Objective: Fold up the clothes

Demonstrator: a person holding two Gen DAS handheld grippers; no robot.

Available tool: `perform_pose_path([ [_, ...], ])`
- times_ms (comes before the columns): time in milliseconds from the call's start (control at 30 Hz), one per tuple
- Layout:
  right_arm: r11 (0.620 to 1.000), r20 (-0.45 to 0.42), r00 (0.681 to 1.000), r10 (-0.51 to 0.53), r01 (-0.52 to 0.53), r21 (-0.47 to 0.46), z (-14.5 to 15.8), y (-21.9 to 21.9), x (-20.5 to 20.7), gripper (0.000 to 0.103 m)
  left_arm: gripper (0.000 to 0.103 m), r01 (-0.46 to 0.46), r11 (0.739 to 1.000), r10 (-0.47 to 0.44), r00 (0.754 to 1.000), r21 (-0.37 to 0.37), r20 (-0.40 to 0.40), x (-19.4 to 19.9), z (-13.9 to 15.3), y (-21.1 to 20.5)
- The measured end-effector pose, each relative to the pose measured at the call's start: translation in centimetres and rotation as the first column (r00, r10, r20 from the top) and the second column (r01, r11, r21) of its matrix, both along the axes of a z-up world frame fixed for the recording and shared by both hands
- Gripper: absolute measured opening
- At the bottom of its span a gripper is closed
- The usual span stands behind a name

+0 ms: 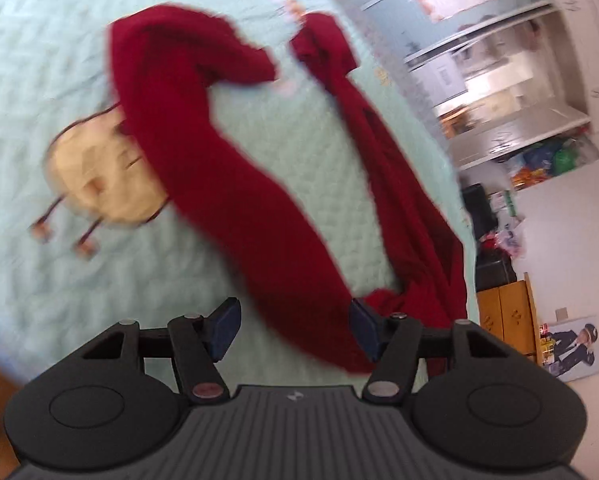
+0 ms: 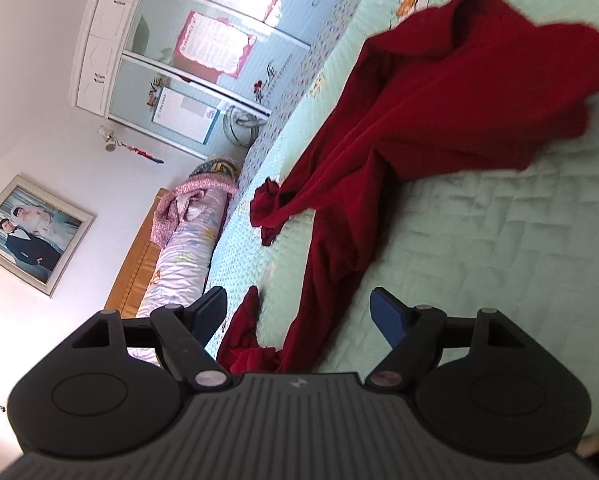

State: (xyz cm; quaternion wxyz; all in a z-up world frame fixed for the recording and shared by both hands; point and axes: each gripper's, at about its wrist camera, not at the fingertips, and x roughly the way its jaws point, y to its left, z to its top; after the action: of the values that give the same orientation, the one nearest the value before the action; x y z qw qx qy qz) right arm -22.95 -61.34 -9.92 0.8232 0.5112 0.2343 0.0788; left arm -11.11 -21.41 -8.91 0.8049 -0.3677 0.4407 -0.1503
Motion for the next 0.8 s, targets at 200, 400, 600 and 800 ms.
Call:
perform_pose_path([
  [200,0.998,-0.028,0.998,-0.060,0.060,0.004,-1.1,-1.6,-1.2,0.080,0.062,-0.074,0.995,0.073,0.997,-0.061,-0.025,4.4,-1.7,-1.5],
  [400,0.973,-0.062,0.978,-0.201,0.191,-0.132,-0.5,-3.5,-1.3,0.079,0.009,-0.096,0.994,0.097,0.995,-0.043,0.027,7.9,1.4,1.9],
  [600,0.881,-0.090,0.952,-0.294,0.233,-0.412,0.3,-3.7,-1.7,0.080,0.009,-0.197,0.980,0.194,0.976,0.017,0.100,7.1,4.2,7.8],
  [800,0.900,-0.134,0.924,-0.357,0.302,-0.314,-1.6,-4.7,-2.7,0.080,0.009,-0.289,0.953,0.281,0.955,0.088,0.096,6.3,4.9,12.0],
])
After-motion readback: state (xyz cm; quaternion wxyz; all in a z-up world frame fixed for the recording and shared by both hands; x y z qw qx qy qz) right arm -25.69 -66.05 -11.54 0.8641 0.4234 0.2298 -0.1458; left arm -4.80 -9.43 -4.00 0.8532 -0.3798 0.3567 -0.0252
